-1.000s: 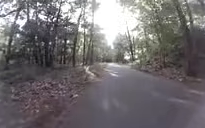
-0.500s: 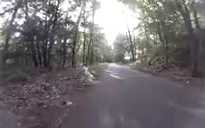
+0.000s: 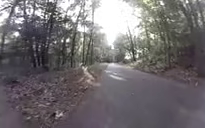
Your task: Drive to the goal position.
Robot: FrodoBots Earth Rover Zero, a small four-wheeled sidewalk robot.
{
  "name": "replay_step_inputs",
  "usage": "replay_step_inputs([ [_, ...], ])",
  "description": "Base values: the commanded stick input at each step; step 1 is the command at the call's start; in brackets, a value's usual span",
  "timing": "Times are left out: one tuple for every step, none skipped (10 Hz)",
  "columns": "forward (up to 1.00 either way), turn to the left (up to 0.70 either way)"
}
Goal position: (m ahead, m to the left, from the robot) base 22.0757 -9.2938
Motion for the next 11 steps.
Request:
replay_step_inputs([
  [0.7, -0.01],
  [0.7, -0.01],
  [0.7, -0.01],
  [0.7, -0.01],
  [0.7, -0.01],
  [0.7, -0.01],
  [0.7, -0.01],
  [0.7, -0.01],
  [0.7, -0.01],
  [0.7, -0.01],
  [0.7, -0.01],
])
